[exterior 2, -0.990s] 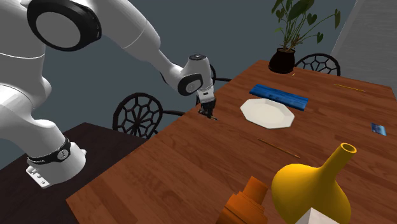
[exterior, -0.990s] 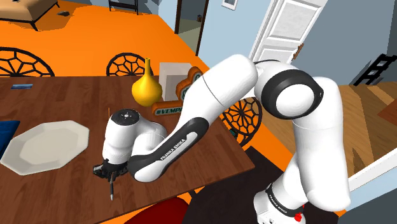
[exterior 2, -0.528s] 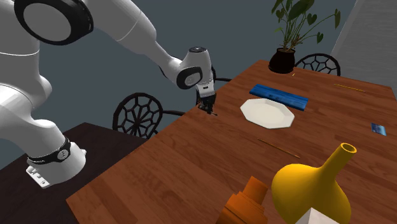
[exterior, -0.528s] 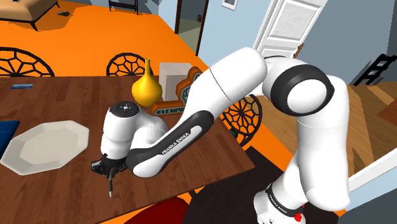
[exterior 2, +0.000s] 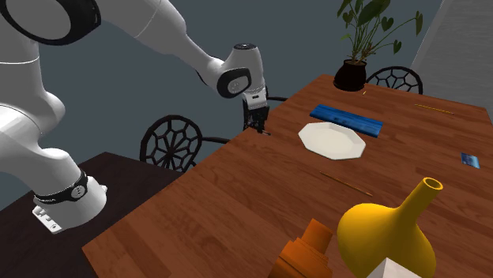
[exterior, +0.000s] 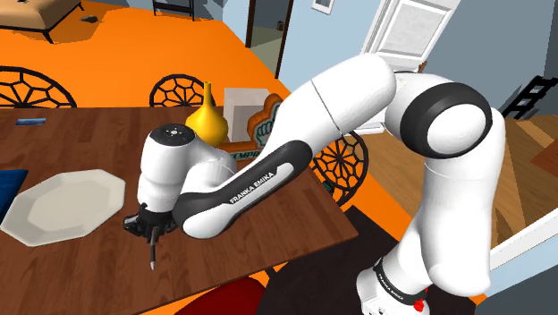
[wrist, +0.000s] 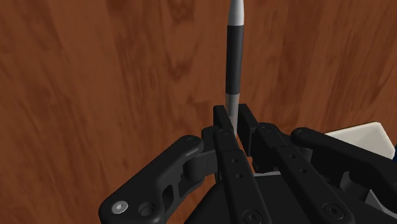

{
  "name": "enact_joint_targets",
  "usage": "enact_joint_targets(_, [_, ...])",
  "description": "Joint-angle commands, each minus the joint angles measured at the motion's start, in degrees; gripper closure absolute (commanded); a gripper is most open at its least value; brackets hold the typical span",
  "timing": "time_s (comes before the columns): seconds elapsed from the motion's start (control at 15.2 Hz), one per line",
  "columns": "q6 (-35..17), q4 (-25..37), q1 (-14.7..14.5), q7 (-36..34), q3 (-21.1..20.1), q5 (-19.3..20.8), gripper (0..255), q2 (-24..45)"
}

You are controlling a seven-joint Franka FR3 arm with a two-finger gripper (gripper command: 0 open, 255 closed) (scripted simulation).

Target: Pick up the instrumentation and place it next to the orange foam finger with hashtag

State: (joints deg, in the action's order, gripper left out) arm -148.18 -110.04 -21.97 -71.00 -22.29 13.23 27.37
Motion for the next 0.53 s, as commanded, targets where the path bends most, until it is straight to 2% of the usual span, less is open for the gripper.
enact_joint_targets(0.0, [1.20, 0.16, 0.39, 0.42, -0.49, -0.64, 255, -1.05])
enact_joint_targets(0.46, [5.34, 1.11, 1.46, 1.69, -1.91, -2.70, 255, -4.40])
